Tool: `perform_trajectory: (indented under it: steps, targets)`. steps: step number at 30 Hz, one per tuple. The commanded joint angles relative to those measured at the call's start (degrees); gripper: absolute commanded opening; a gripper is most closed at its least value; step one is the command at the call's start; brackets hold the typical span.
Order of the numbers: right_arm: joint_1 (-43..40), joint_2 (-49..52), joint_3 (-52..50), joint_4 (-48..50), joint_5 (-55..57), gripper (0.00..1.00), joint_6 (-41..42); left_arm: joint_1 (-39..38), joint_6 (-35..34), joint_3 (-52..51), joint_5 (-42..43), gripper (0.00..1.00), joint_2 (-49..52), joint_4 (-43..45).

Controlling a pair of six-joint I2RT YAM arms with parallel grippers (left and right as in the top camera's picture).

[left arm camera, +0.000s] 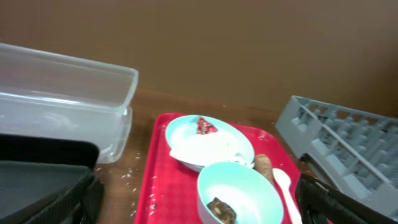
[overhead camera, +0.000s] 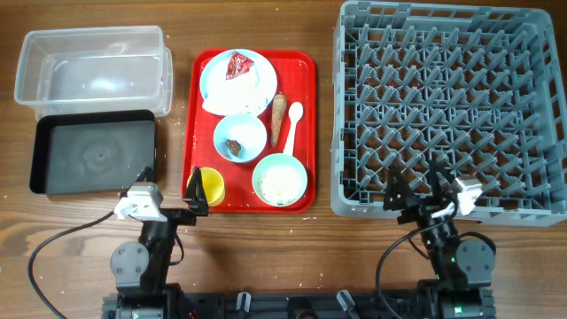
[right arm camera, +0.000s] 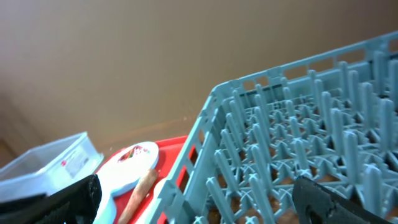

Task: Sort waste into correct bins and load items into the dishwasher rack

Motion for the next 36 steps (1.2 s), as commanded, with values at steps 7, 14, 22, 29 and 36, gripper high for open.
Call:
perform_trajectory:
  steps: [7,14,22,29,36]
  targets:
    - [-0.20,9.05,20.48,-14.95,-2.64,1.00,-17.33,0.26,1.40,12.11,4.94,1.00,6.93,-3.63]
    - [-0.20,24.44,32.81,-23.39,-1.57,1.00,-22.95,0.22,11.85,34.16,8.00,1.00,29.66,-10.80]
    - [-0.17,34.40,41.99,-29.83,2.75,1.00,-23.30,-1.40,18.60,79.65,15.85,1.00,66.55,-40.26]
    - [-0.20,35.43,45.18,-35.06,4.33,1.00,-23.34,-7.13,20.85,118.31,8.37,1.00,98.47,-68.54]
    - [-0.20,35.52,45.18,-35.50,4.31,1.00,-23.28,-7.78,20.20,119.99,7.10,1.00,108.41,-66.95]
